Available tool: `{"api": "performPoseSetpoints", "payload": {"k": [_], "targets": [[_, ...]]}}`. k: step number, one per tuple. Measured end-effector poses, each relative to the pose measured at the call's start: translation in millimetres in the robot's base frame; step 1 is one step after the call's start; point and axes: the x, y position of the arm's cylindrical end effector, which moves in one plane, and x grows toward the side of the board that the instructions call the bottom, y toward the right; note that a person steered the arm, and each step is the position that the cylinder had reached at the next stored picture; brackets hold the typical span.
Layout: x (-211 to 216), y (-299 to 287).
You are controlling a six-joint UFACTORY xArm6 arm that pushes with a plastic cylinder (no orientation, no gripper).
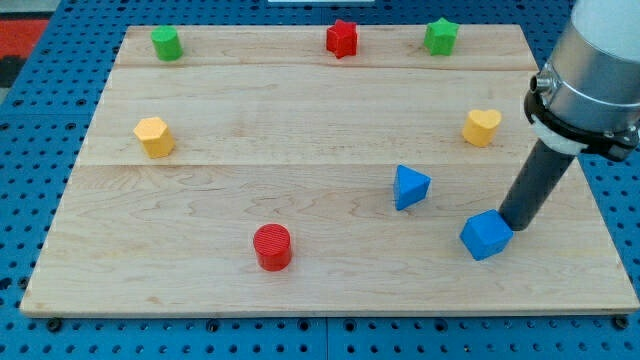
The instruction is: Nudge the blue cube left a bit
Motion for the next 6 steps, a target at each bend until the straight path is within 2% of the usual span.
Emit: {"api": "performPoseSetpoints", "payload": {"k": [1,2,4,5,6], "targets": [[3.1,23.4],[32.5,56.7],[57.7,-43.6],[46.0,-78.6],[23.4,-83.7]]}}
